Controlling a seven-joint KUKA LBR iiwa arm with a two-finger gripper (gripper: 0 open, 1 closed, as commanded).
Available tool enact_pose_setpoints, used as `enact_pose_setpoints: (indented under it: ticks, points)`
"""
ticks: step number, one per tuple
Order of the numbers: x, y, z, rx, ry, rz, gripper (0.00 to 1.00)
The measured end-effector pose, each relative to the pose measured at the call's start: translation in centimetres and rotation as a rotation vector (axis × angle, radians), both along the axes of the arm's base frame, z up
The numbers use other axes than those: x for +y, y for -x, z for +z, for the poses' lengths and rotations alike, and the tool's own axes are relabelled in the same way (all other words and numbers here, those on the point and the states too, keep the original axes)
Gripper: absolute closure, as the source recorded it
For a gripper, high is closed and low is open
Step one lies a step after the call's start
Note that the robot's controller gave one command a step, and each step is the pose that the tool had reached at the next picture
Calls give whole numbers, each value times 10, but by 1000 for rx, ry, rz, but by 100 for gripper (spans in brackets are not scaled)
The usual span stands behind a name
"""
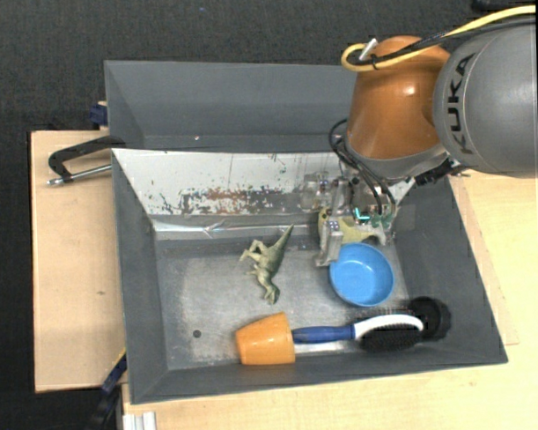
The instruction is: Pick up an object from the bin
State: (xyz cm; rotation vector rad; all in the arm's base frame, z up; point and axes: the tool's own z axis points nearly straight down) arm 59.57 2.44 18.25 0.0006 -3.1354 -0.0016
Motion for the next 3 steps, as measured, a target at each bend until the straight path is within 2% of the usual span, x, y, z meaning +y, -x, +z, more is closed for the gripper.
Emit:
enact_pose_setpoints:
  ticks: [1,2,3]
  points:
    - [-85,10,-52,-3,2,168,0]
    - [-109,12,-112,-12,-2,241,0]
    - [-108,10,-107,-22,0,242,100]
